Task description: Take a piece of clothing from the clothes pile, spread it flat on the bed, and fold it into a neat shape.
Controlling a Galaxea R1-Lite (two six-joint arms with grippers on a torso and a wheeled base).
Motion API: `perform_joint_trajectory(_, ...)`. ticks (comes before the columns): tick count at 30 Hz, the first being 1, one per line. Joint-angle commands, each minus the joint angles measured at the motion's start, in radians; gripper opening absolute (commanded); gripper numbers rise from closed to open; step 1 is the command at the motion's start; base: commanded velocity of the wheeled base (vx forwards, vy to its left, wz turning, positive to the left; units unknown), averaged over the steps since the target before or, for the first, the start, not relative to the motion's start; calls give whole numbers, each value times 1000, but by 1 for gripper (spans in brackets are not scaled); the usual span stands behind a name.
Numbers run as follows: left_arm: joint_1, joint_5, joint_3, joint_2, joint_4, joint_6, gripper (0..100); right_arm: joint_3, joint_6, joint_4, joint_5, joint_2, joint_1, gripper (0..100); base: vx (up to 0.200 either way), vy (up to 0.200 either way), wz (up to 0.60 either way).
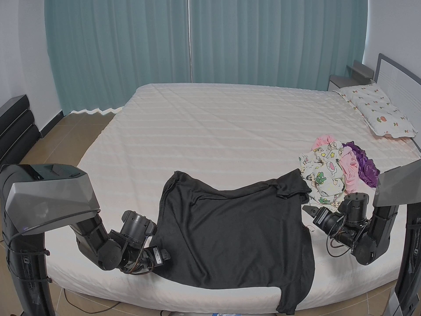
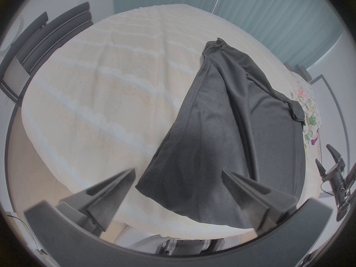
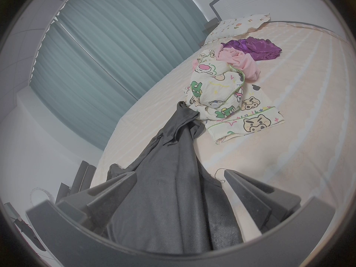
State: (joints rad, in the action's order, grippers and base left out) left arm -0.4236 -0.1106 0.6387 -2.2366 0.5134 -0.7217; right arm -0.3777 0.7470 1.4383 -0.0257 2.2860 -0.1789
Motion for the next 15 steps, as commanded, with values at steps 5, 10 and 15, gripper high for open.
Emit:
perform_joint_trajectory(5,11,-46,-36,-1,-19,-8,0,31,-11,-15,9,4,3,100,0,0,0)
perform_joint_trajectory(10,25,-46,-134,68,-42,-10,0,56,-57,-29,61,27,18,100,0,0,0)
perform_joint_trajectory(15,51,-47,-156,71,-72,-2,0,62,-149,-30,69,87,41,100,0,0,0)
